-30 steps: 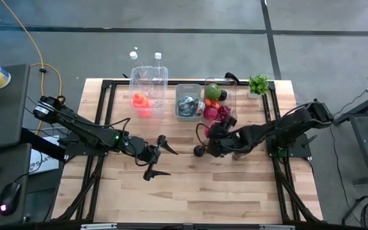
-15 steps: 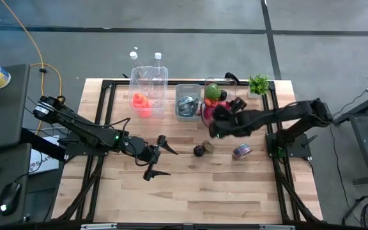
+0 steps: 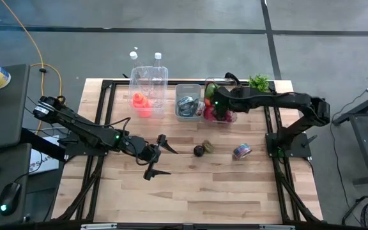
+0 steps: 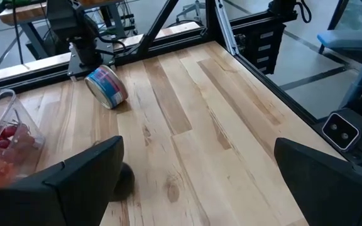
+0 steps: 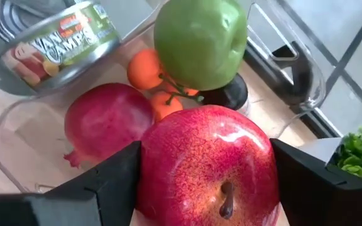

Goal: Pick & Place Food Item
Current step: Put the red apple into the transparent bin, then put the blue pink tuna can into the grey bin

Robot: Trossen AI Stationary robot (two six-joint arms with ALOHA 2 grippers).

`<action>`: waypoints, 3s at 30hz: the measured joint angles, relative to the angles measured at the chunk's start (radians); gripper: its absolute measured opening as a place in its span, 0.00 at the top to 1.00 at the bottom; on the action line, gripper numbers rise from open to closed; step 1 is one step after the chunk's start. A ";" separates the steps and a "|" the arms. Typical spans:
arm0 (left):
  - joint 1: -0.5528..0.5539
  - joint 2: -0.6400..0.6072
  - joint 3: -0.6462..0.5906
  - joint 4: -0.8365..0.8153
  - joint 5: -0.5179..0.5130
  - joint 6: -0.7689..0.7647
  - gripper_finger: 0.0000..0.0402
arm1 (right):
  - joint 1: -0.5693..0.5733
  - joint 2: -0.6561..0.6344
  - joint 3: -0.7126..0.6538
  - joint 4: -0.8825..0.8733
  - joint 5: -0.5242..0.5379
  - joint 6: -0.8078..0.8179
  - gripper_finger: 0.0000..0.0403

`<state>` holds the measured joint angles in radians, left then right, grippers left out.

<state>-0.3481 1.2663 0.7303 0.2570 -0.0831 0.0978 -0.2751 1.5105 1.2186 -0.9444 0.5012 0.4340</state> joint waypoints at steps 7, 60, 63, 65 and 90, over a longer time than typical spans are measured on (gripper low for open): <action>0.000 0.000 0.000 -0.001 0.000 0.000 0.01 | -0.015 0.000 0.000 0.023 -0.040 -0.010 0.30; 0.000 0.000 0.000 -0.022 0.000 0.000 0.01 | 0.701 -0.204 -0.047 -0.263 -0.133 0.391 0.08; 0.000 0.000 0.000 -0.022 0.000 0.000 0.01 | 0.721 -0.201 -0.080 -0.270 -0.199 0.468 0.08; 0.000 0.000 0.000 -0.021 0.000 0.000 0.01 | 0.721 -0.203 -0.104 -0.273 -0.240 0.499 0.08; 0.000 0.000 0.000 -0.021 0.000 0.000 0.01 | 0.721 -0.202 -0.199 -0.335 -0.194 -0.087 0.08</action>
<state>-0.3481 1.2663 0.7303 0.2359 -0.0831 0.0975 0.4454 1.3083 1.0199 -1.2789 0.3072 0.3466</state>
